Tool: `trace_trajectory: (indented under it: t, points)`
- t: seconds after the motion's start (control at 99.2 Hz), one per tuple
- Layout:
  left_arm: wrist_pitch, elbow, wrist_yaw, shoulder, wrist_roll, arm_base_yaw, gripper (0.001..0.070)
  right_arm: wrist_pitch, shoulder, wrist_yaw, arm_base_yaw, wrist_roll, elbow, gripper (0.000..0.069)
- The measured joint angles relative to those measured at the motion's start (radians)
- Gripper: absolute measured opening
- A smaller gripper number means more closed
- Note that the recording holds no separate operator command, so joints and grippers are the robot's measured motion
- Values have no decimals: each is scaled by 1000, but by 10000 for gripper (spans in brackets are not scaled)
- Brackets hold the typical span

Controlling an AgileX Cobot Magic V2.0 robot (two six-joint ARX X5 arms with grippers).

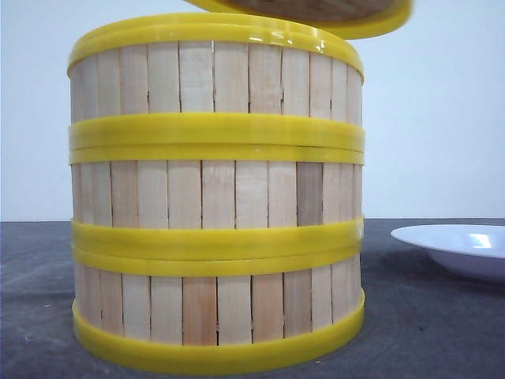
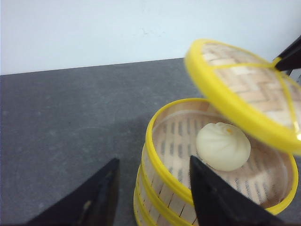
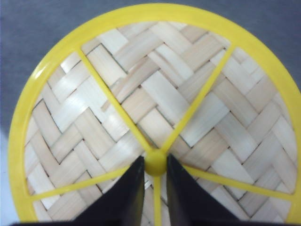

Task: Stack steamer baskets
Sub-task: 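Lift the lid off the white plate and lower onto the stack top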

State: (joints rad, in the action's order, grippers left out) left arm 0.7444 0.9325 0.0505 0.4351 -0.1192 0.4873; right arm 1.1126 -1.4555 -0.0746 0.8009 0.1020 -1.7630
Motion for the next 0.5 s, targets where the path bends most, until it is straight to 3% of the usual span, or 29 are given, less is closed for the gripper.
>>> trace_trajectory:
  t: [0.504]
  points:
    - [4,0,0,0,0,0,275,-4,-96,3,81,-1,0,49]
